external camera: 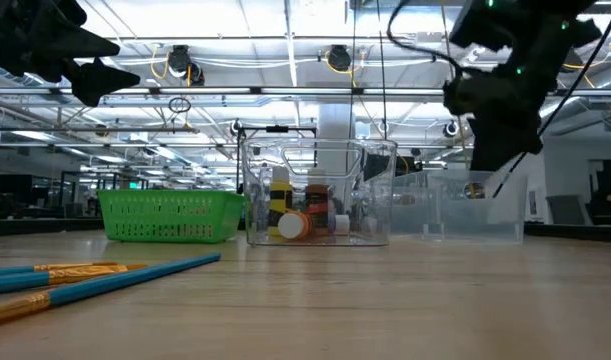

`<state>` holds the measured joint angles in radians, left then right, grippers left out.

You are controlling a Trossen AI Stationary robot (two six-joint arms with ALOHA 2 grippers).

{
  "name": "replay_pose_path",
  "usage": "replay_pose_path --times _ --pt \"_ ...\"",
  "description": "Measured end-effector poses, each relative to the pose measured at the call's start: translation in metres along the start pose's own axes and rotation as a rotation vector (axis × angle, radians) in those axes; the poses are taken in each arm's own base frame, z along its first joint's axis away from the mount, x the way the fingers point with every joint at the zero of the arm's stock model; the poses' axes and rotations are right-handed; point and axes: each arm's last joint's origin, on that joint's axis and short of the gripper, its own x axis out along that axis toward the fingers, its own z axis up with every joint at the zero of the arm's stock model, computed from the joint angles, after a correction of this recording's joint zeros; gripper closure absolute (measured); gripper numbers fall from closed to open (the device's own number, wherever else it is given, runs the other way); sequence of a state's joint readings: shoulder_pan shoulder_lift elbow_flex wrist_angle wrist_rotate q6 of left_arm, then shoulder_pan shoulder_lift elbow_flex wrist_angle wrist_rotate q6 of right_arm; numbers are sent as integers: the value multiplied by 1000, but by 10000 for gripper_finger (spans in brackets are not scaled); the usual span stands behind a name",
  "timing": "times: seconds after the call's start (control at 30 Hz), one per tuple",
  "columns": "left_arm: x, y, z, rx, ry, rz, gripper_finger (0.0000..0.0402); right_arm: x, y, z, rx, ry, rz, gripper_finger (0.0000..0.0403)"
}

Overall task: Pick & Place Paint Supplies
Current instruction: Put the blue paint brush into the white bin

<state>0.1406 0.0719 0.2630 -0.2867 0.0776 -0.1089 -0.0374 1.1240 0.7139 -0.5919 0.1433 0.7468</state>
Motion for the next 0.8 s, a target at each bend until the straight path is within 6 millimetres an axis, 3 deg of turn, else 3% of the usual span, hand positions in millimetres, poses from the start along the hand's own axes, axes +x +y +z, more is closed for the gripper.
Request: replay_pose_path --times 0.2,0.4,0.67,0.8 --pt "0 0 0 0 0 0 91 10 -12 -2 33 6 -16 398" --pt "0 0 0 0 0 0 91 13 -12 0 30 -32 9 355" --pt "0 0 0 0 0 0 91 8 -3 9 -51 -147 104 282" --pt "0 0 0 0 0 0 91 -5 13 12 -136 -274 238 268"
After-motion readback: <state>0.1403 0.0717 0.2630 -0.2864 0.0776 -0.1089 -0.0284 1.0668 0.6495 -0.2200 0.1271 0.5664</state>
